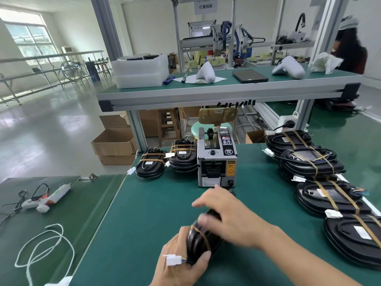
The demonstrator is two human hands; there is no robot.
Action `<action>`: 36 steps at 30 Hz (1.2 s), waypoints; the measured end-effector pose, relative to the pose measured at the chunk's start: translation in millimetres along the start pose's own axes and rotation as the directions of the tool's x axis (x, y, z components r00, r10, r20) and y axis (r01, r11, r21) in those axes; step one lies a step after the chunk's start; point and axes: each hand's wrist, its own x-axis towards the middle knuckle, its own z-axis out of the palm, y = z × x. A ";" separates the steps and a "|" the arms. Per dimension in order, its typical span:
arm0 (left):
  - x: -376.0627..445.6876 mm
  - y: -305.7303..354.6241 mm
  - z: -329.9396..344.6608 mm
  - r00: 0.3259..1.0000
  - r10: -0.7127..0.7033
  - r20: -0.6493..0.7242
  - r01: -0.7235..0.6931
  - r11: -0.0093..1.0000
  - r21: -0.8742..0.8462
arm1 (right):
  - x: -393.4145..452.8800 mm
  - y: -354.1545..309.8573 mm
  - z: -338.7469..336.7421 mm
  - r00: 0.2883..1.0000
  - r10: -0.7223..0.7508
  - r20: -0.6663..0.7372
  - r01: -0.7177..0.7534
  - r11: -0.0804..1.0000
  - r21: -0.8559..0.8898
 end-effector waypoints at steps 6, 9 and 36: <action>-1.6 -0.1 1.8 0.999 -0.032 -0.009 0.032 0.998 0.046 | 17.1 30.9 -31.9 0.702 0.646 -0.300 -0.492 0.745 0.451; -0.7 1.8 -0.2 0.999 0.018 -0.029 -0.017 1.000 0.022 | 18.2 36.3 -23.3 0.760 0.631 -0.154 -0.564 0.759 0.327; -1.2 -0.7 2.3 1.000 0.001 -0.001 -0.001 1.000 0.025 | 122.1 81.7 -1.7 0.214 0.973 0.090 -0.534 0.040 0.844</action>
